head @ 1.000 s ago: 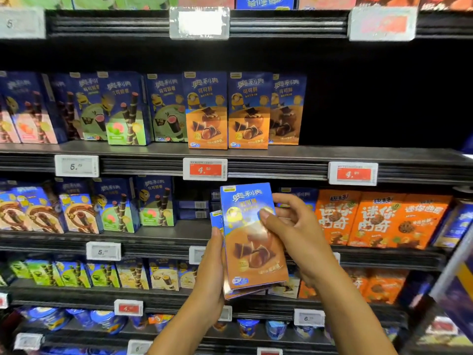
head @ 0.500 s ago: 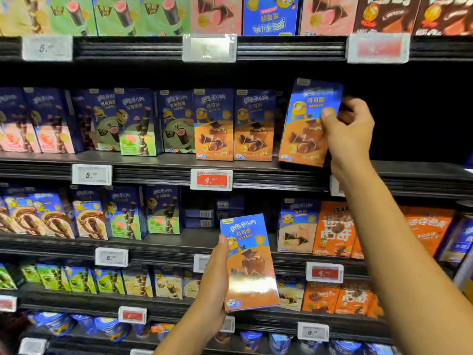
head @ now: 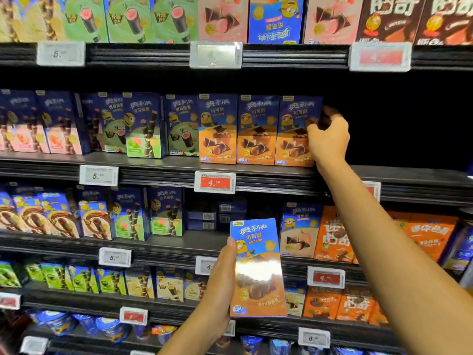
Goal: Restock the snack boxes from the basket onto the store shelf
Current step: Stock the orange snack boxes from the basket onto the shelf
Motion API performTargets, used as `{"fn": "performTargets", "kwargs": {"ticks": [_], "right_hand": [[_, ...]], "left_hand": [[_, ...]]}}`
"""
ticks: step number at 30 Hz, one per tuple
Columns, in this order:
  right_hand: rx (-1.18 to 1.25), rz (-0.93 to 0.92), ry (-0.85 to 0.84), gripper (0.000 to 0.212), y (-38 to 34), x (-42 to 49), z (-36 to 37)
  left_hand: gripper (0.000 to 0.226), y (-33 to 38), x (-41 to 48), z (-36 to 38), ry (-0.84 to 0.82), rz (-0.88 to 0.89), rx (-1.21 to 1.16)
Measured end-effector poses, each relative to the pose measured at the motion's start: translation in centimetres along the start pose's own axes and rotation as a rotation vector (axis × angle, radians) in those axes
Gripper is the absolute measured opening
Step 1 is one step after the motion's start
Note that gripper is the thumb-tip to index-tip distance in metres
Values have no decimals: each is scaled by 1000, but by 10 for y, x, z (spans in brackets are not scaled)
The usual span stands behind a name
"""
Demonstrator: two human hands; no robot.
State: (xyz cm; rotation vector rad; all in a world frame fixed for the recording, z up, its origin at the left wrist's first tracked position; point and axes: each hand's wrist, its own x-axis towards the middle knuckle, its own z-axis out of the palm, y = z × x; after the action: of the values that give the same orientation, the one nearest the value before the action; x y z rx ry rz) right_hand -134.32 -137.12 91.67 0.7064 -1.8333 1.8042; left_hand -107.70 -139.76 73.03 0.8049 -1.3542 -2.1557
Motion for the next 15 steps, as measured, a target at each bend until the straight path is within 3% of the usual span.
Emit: {"fn": "performTargets", "kwargs": {"ticks": [3, 7, 10, 13, 15], "right_hand": [[-3, 19, -16, 44, -10, -12, -13], [101, -150, 0, 34, -21, -62, -39], [176, -127, -204, 21, -27, -106, -55], [274, 52, -530, 31, -40, -133, -64], [328, 101, -653, 38, -46, -141, -64]], "left_hand": [[71, 1, -2, 0, -23, 18, 17], [85, 9, -8, -1, -82, 99, -23], [96, 34, -16, 0, -81, 229, -68], [91, 71, -19, 9, -71, 381, -81], [87, 98, -19, 19, -62, 469, -78]]}}
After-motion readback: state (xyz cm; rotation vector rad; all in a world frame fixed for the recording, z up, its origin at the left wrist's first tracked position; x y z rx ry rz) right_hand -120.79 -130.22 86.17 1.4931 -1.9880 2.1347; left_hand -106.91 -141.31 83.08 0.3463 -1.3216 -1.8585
